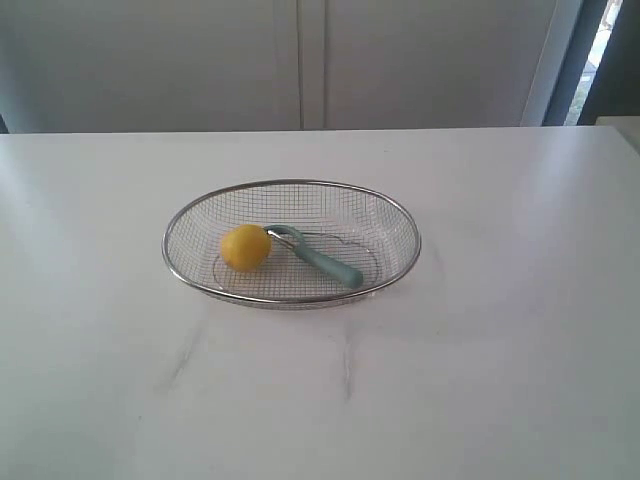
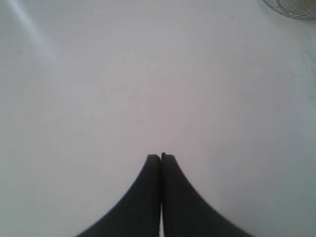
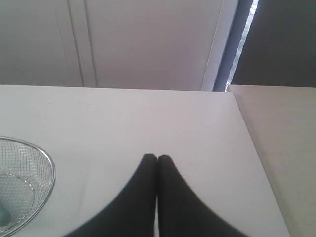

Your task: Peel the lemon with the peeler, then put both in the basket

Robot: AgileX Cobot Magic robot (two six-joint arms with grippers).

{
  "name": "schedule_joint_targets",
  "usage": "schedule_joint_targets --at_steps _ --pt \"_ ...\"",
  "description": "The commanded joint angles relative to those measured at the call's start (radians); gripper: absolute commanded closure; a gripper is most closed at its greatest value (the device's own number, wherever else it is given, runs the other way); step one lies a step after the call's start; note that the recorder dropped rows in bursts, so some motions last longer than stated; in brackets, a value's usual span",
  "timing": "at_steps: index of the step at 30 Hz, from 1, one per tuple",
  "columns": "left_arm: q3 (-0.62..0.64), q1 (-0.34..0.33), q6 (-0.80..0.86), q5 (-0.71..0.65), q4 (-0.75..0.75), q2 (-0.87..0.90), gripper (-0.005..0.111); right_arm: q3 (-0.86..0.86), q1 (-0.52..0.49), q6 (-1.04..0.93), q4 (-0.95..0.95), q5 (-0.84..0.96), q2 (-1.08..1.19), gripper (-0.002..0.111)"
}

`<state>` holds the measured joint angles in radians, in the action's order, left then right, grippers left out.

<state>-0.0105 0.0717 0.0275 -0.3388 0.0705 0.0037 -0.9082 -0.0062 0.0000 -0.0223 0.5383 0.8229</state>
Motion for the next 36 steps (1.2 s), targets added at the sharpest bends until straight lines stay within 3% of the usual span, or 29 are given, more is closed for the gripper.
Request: schedule_joint_targets --at_steps 1,14,19,25,36 --pt "0.01 -0.001 0.0 -0.019 -0.006 -0.004 0.107 0.08 -0.005 -0.005 -0.012 -0.024 -0.088 0.108" --pt "0.01 -0.001 0.0 -0.019 -0.006 -0.004 0.107 0.299 -0.008 0.0 -0.014 -0.028 -0.375 0.108" --pt "0.01 -0.001 0.0 -0.019 -0.006 -0.004 0.107 0.365 -0.068 0.0 -0.014 -0.024 -0.466 0.108" --pt "0.01 -0.001 0.0 -0.019 -0.006 -0.004 0.107 0.414 -0.124 0.0 -0.014 -0.02 -0.562 0.108" --pt "0.01 -0.001 0.0 -0.019 -0.006 -0.004 0.107 0.433 -0.134 0.0 -0.018 -0.022 -0.719 0.108"
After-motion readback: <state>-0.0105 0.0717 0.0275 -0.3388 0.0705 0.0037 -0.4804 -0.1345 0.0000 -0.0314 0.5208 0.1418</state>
